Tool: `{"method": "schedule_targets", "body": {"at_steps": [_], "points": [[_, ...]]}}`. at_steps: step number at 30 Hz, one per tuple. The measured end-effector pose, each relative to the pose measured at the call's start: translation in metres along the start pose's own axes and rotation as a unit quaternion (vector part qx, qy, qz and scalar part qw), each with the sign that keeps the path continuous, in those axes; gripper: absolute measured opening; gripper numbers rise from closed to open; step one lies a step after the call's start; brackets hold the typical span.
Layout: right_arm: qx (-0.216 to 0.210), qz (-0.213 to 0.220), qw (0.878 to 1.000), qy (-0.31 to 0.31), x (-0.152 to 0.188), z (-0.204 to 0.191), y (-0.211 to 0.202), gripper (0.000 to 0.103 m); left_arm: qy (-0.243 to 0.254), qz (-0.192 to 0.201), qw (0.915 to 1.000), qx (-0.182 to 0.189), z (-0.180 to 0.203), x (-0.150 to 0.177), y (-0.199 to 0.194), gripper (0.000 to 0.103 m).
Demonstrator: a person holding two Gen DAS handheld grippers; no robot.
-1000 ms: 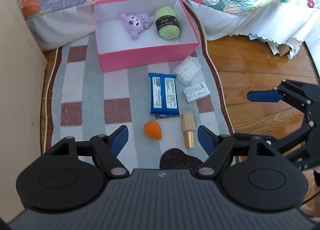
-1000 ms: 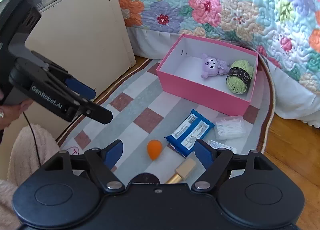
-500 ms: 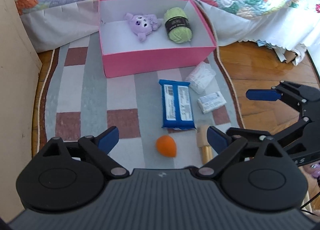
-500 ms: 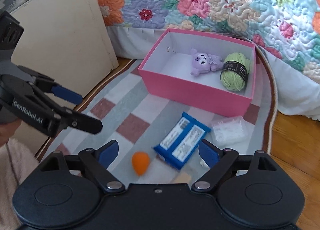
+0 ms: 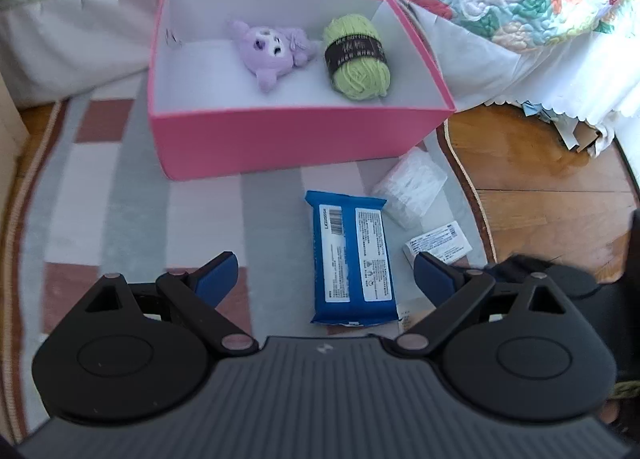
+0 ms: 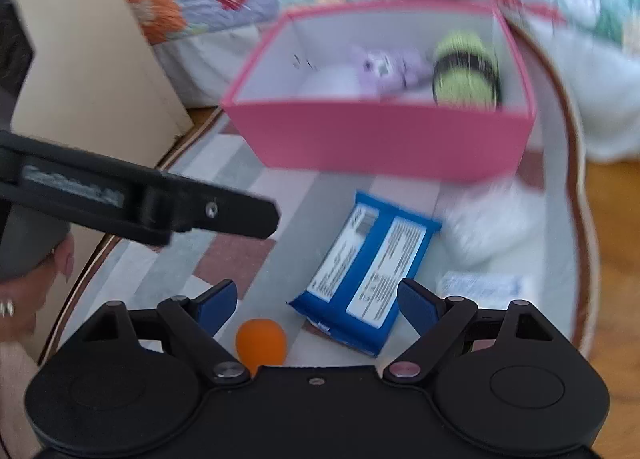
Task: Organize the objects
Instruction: 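Lower both grippers onto the blue wipe packet and close them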
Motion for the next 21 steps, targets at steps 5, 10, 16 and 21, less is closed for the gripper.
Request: {"method": "schedule_targets", "body": {"at_steps": [5, 10, 16, 21], "points": [[0.007, -0.002, 0.999, 0.042, 0.014, 0.010, 0.024, 0.090, -0.014, -0.015, 0.9998, -0.005, -0.010, 0.014, 0.027, 0.095], [0.019, -0.010, 0.999, 0.033, 0.016, 0.008, 0.038, 0.090, -0.059, -0.033, 0.9977, -0.005, -0.028, 0.019, 0.047, 0.093], [0.045, -0.022, 0.998, 0.034, 0.019, 0.012, 0.056, 0.090, -0.067, -0.025, 0.9968, 0.034, -0.027, 0.028, 0.060, 0.091], [0.024, -0.011, 0.998, 0.064, 0.014, 0.021, 0.059, 0.092, -0.086, -0.020, 0.9947, 0.052, -0.021, 0.027, 0.071, 0.083]]}}
Point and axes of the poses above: each gripper's, at about its wrist camera, not at the fingertips, and y roughly the way its jaws point, z to its right, x to its underside, the point moved 3 cm from there along y, roughly the way its jaws point, and after that the axes turned 1 degree about x, right-handed, at the moved point
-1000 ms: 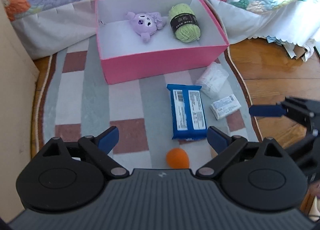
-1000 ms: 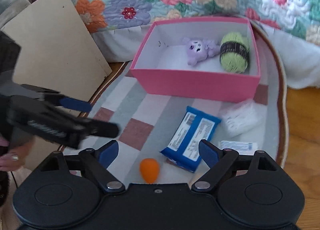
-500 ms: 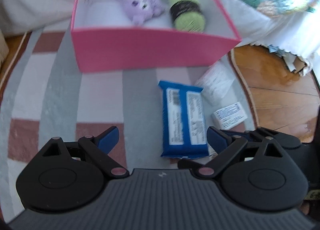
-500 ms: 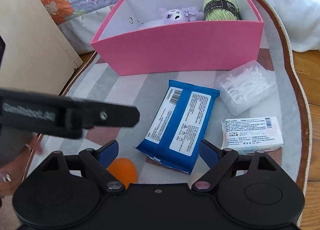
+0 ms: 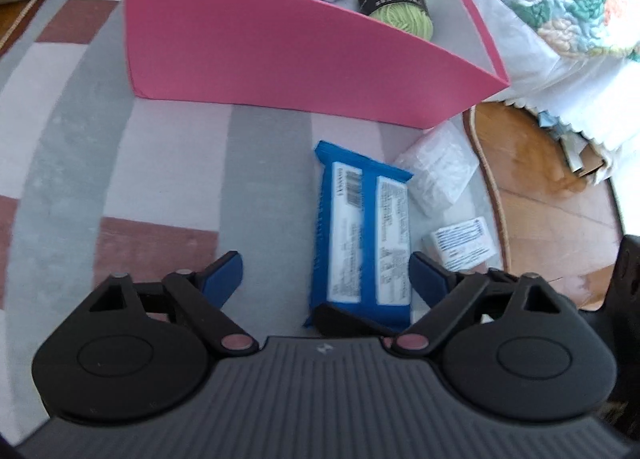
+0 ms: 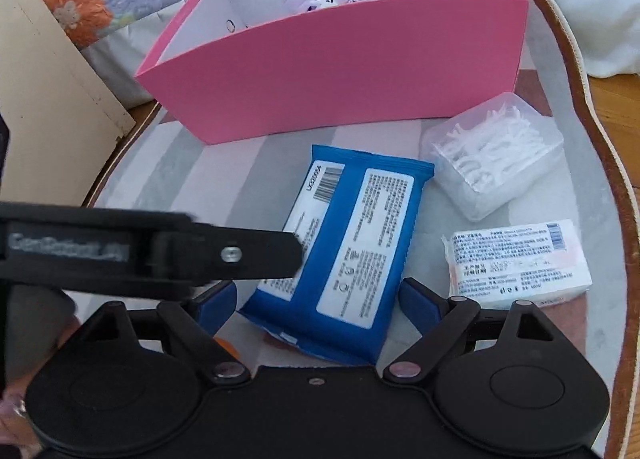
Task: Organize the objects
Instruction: 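Lower both grippers onto the blue wipe packet and close them, then lift the blue packet with both grippers and carry it into the pink box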
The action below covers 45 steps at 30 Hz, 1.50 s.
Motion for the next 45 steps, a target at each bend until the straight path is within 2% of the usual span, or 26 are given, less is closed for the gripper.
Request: {"method": "schedule_targets", "body": {"at_steps": [1, 2, 4, 7, 10, 13, 19, 20, 27, 35, 39, 45], "points": [[0.002, 0.000, 1.000, -0.009, -0.001, -0.002, 0.001, 0.092, 0.000, 0.000, 1.0000, 0.008, 0.001, 0.000, 0.001, 0.075], [0.004, 0.000, 1.000, -0.021, -0.001, -0.004, 0.002, 0.092, 0.001, 0.000, 0.9999, 0.012, 0.002, -0.001, 0.002, 0.063], [0.009, 0.004, 0.999, -0.049, 0.000, -0.010, 0.004, 0.092, 0.000, -0.003, 0.9997, 0.022, 0.002, 0.000, 0.002, 0.047], [0.014, 0.010, 0.996, -0.086, 0.001, -0.018, 0.008, 0.090, -0.013, -0.010, 0.9991, 0.040, 0.000, 0.002, 0.002, 0.044], [0.040, 0.013, 0.990, -0.132, 0.002, -0.029, 0.015, 0.090, 0.006, -0.015, 0.9998, 0.008, 0.002, 0.007, 0.006, 0.036], [0.053, 0.014, 0.985, -0.161, 0.006, -0.033, 0.017, 0.090, -0.012, -0.018, 0.9998, 0.000, -0.003, 0.009, 0.009, 0.032], [0.066, 0.005, 0.990, -0.128, 0.009, -0.024, 0.009, 0.089, -0.030, 0.001, 0.9996, 0.002, -0.011, 0.004, 0.012, 0.031], [0.067, 0.007, 0.990, -0.126, 0.010, -0.023, 0.008, 0.084, -0.028, 0.005, 0.9996, 0.001, -0.010, 0.004, 0.013, 0.030], [0.074, 0.011, 0.987, -0.141, 0.008, -0.028, 0.003, 0.074, -0.046, 0.017, 0.9987, 0.016, -0.008, 0.004, 0.013, 0.029], [0.043, 0.001, 0.992, -0.122, 0.001, -0.036, -0.022, 0.073, -0.007, 0.018, 0.9998, -0.002, 0.009, 0.010, -0.019, 0.029], [0.027, -0.010, 0.995, -0.096, -0.001, -0.038, -0.039, 0.073, -0.007, 0.019, 0.9998, 0.002, 0.014, 0.012, -0.036, 0.029], [0.007, -0.029, 0.994, -0.103, -0.005, -0.052, -0.054, 0.072, -0.009, -0.005, 0.9999, -0.003, 0.023, 0.016, -0.059, 0.029]]}}
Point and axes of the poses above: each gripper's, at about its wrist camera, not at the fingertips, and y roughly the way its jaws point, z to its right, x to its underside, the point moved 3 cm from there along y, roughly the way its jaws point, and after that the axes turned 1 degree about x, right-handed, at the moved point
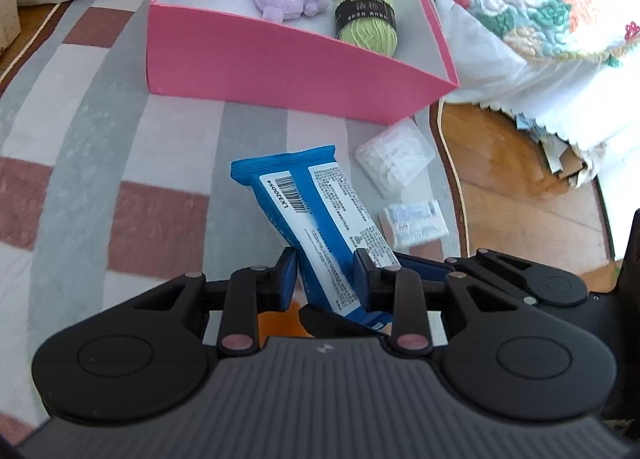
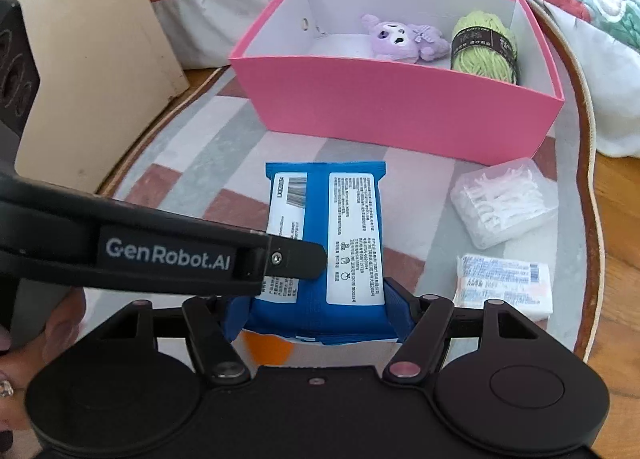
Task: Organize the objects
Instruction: 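Lift the blue packet with both grippers and carry it into the pink box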
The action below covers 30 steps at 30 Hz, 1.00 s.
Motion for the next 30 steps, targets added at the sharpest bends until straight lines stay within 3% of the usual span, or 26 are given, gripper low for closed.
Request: {"method": "schedule_targets", "body": {"at_steps": [4, 12, 18, 30], "points": [[-0.003, -0.009, 1.000, 0.010, 0.008, -0.004, -0.021, 0.072, 0.007, -0.011, 0.9999, 0.010, 0.009, -0.001, -0.015, 0.029], [-0.002, -0.019, 1.000, 0.010, -0.007, -0.017, -0.054, 0.072, 0.019, -0.011, 0.9997, 0.012, 0.031, -0.005, -0.053, 0.029], [-0.012, -0.016, 1.000, 0.001, -0.022, -0.027, -0.081, 0.072, -0.001, 0.006, 0.9997, 0.024, 0.034, -0.012, -0.086, 0.029], [-0.031, 0.028, 0.999, -0.030, -0.072, -0.044, -0.123, 0.073, 0.019, 0.064, 0.9977, 0.012, 0.049, -0.049, -0.143, 0.029]]}}
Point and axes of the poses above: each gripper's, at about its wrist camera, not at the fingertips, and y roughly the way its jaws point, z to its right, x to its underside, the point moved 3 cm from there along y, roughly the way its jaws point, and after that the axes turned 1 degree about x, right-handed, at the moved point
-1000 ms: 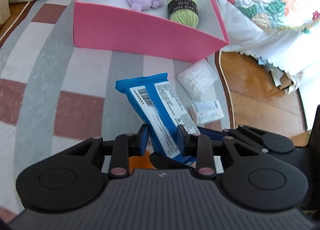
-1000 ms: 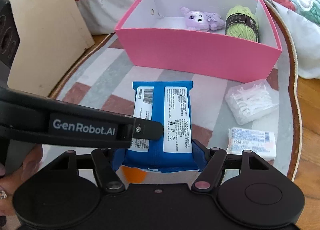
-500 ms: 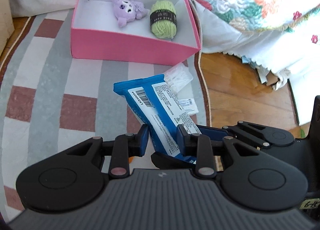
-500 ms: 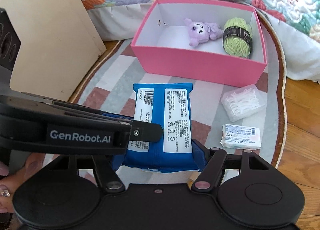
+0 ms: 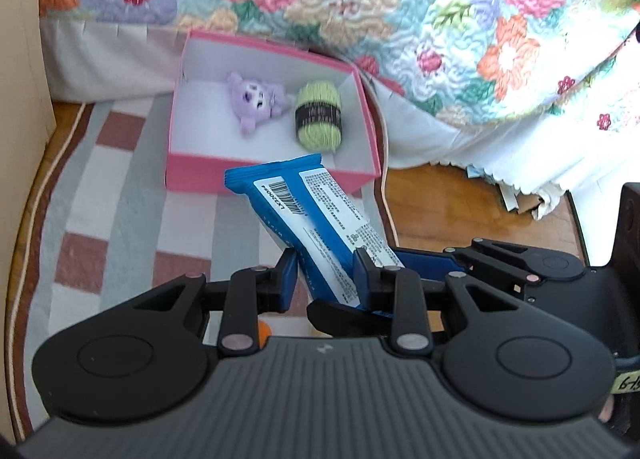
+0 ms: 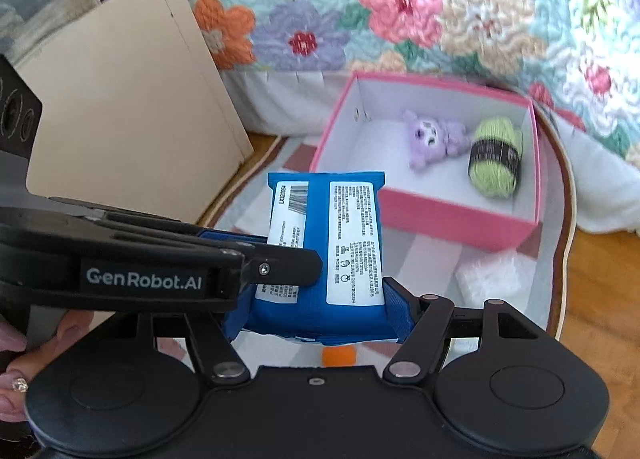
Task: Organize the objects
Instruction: 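Lift the blue packet with both grippers and carry it into the pink box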
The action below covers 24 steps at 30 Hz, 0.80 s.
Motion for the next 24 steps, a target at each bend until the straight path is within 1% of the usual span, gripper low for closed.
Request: {"method": "schedule_targets", "body": {"at_steps": [7, 13, 16, 18, 19, 20, 21, 23, 24], "points": [[0.017, 0.016, 1.000, -0.007, -0.026, 0.012, 0.000, 0.072, -0.001, 0.009, 0.9999, 0.005, 0.006, -0.029, 0.015, 0.029], [0.033, 0.015, 0.999, 0.011, -0.051, 0.040, 0.020, 0.072, -0.012, -0.002, 0.9999, 0.004, 0.007, -0.059, 0.055, 0.029], [0.040, 0.010, 0.999, 0.021, -0.063, 0.057, 0.039, 0.072, -0.030, -0.014, 0.9994, 0.008, 0.000, -0.077, 0.084, 0.029], [0.037, -0.003, 0.998, 0.043, -0.072, 0.072, 0.053, 0.072, -0.042, -0.025, 0.9988, 0.008, -0.004, -0.087, 0.100, 0.029], [0.035, -0.009, 0.998, 0.045, -0.077, 0.077, 0.060, 0.072, -0.042, -0.025, 0.9988, 0.004, -0.006, -0.093, 0.109, 0.029], [0.035, -0.008, 0.998, 0.043, -0.083, 0.082, 0.066, 0.072, -0.055, -0.023, 0.9982, 0.002, -0.010, -0.098, 0.116, 0.029], [0.031, -0.008, 0.999, 0.044, -0.088, 0.087, 0.073, 0.072, -0.059, -0.025, 0.9979, -0.005, -0.013, -0.103, 0.123, 0.029], [0.018, -0.014, 0.999, 0.032, -0.095, 0.095, 0.090, 0.072, -0.073, -0.030, 0.9968, -0.015, -0.024, -0.109, 0.136, 0.029], [0.004, -0.020, 0.999, 0.035, -0.097, 0.101, 0.100, 0.072, -0.080, -0.039, 0.9959, -0.019, -0.031, -0.110, 0.143, 0.029]]}}
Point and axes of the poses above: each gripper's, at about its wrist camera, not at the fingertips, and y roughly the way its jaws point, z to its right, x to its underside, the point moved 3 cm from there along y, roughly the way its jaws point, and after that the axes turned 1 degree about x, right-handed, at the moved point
